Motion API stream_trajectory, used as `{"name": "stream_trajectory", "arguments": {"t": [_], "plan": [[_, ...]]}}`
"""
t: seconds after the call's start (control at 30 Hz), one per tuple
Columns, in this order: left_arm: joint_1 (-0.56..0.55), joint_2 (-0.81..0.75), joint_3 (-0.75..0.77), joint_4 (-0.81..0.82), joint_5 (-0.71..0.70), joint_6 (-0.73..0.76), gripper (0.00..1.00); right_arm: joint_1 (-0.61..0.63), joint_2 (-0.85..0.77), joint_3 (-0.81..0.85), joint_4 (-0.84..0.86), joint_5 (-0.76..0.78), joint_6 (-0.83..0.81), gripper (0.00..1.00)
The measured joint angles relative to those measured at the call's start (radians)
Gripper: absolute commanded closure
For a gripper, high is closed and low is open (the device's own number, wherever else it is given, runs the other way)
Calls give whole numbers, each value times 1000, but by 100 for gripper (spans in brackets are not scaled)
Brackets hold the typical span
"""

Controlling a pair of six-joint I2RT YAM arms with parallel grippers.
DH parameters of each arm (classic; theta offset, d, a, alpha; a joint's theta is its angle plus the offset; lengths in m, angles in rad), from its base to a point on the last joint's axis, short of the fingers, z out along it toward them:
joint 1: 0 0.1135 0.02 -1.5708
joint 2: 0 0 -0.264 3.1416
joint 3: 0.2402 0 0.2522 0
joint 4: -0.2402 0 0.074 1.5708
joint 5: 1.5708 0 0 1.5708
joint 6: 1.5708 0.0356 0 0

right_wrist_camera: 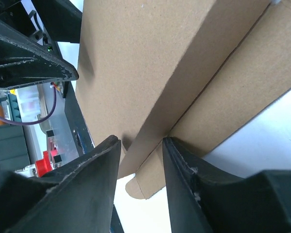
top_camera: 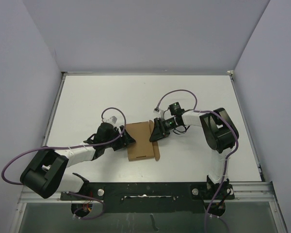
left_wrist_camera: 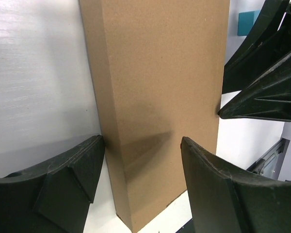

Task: Fold the paper box

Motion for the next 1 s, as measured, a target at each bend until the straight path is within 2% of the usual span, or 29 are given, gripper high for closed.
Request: {"name": "stream_trajectory", "arguments": {"t": [0.23, 0.43, 0.57, 0.7, 1.0], "plan": [[-13, 0, 8, -14, -1, 6, 37, 2, 0, 0, -4, 13, -1, 62], [-19, 0, 13, -24, -3, 13, 36, 4, 0, 0, -7, 18, -1, 72], [-19, 0, 13, -23, -2, 12, 28, 2, 1, 5, -19, 12, -5, 80], [-11, -34, 4, -23, -2, -2, 19, -14, 6, 8, -34, -7, -7, 82], [11, -118, -34, -1, 3, -43, 17, -43, 22, 8, -42, -45, -11, 85]]}}
